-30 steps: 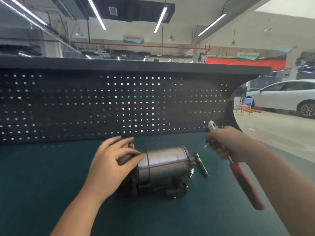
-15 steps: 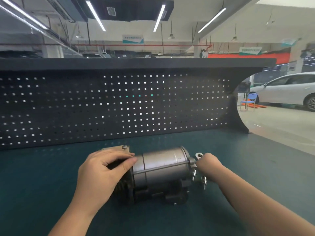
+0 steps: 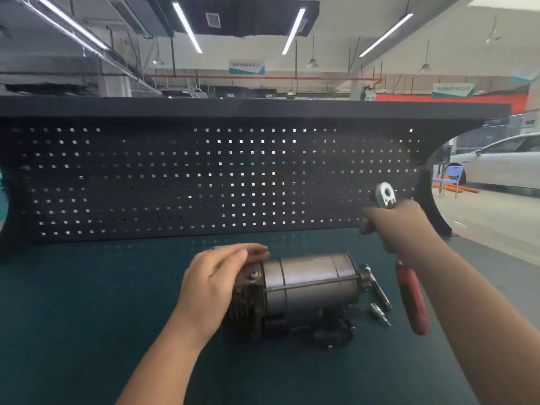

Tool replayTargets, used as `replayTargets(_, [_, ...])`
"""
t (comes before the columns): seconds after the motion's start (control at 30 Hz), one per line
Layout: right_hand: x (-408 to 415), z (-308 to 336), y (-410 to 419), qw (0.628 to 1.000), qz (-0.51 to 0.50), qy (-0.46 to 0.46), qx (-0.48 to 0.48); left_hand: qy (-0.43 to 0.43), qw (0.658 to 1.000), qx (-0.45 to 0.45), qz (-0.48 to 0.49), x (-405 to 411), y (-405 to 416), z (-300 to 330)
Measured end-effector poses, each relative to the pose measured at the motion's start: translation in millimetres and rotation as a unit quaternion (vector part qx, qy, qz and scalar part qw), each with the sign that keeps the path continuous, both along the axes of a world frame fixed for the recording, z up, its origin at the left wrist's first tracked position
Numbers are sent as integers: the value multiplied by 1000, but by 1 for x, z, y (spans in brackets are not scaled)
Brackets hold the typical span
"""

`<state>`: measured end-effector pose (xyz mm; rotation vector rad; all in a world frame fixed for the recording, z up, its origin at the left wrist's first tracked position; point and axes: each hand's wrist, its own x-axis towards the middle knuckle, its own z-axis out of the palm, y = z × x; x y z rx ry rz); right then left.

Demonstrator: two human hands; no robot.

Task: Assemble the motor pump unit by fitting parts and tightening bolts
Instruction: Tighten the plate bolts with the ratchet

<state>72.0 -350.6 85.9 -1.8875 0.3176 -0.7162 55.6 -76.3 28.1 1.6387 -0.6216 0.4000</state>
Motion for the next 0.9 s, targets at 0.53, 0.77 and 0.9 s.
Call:
replayTargets(0.53, [-27,-1,125,948,285,38,-137,35,997,-68,-30,10,3,-2])
replayTargets(0.77, [-25,5,114,946,293,1,-141,67,998,1,11,21,-3,13])
replayTargets(0.9, [-23,6,109,950,292,-26,-111,95,994,57,12,31,-4,27])
